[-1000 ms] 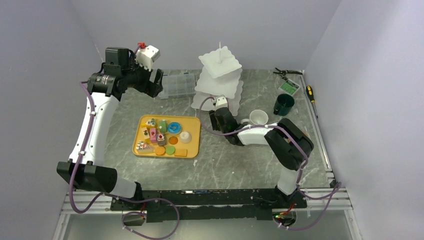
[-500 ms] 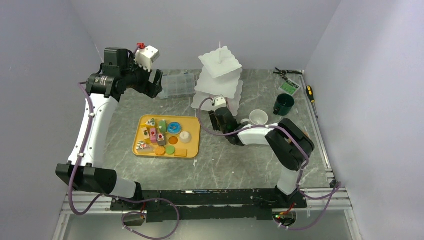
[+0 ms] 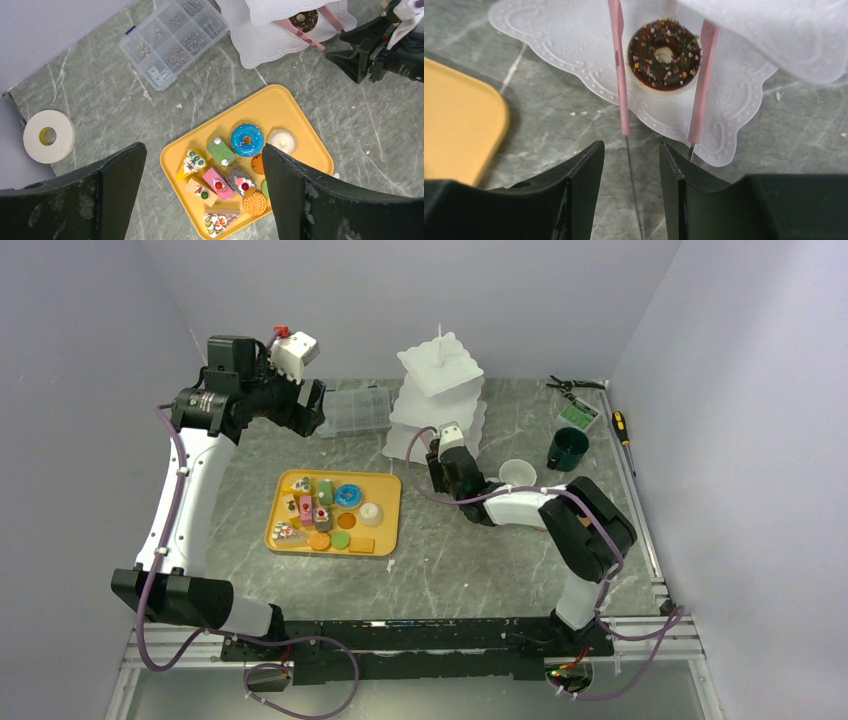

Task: Serve the afternoon tea
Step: Pick up the clamp from the desert table.

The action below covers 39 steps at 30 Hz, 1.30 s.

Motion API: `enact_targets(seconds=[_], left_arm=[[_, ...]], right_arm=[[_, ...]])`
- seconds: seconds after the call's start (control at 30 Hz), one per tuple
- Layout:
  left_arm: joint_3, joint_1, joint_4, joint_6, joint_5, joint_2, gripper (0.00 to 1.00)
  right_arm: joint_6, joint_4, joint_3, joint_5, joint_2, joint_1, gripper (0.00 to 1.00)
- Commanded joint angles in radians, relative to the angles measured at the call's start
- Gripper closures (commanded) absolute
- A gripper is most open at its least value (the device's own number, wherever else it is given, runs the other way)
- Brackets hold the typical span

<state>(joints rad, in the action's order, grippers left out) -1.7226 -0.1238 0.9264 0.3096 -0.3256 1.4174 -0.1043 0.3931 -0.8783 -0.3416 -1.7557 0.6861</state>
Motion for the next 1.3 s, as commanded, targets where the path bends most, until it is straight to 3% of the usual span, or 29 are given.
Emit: enact_targets(seconds=[0.0,0.27,0.37,0.47,0.5,0.83,1.03,1.27], left_arm=[[-0.012,0.004,-0.004,0.015,-0.023,-0.029,0.08],[-0.026,0.004,0.000,0.018,-0.020,-0.026,0.08],[-0.030,0.004,0.005,0.024,-0.020,-0.028,0.08],[-0.031,0.003,0.008,0.028,-0.018,-0.032,0.08],[-0.032,0.004,0.009,0.028,-0.018,-0.034,0.08],[-0.038,0.004,0.032,0.037,-0.030,-0.045,0.08],[-0.032,0.003,0.070,0.084,-0.065,-0.062,0.07],[-0.011,0.004,0.261,0.315,-0.331,-0.107,0.07]], right_arm=[[0.005,0.013,-0.033,0.020,-0.050,-0.010,0.52],[-0.011,0.016,-0.042,0.043,-0.103,-0.009,0.63],[-0.002,0.016,-0.044,0.033,-0.106,-0.008,0.76],[0.016,0.027,-0.033,0.022,-0.086,-0.004,0.98],[0.021,0.030,-0.026,0.019,-0.077,-0.002,1.00],[0.031,-0.019,0.023,-0.024,0.033,0.049,1.00],[-0.048,-0.145,0.066,0.054,0.132,0.082,1.00],[-0.051,-0.375,0.113,0.215,0.328,0.153,1.00]])
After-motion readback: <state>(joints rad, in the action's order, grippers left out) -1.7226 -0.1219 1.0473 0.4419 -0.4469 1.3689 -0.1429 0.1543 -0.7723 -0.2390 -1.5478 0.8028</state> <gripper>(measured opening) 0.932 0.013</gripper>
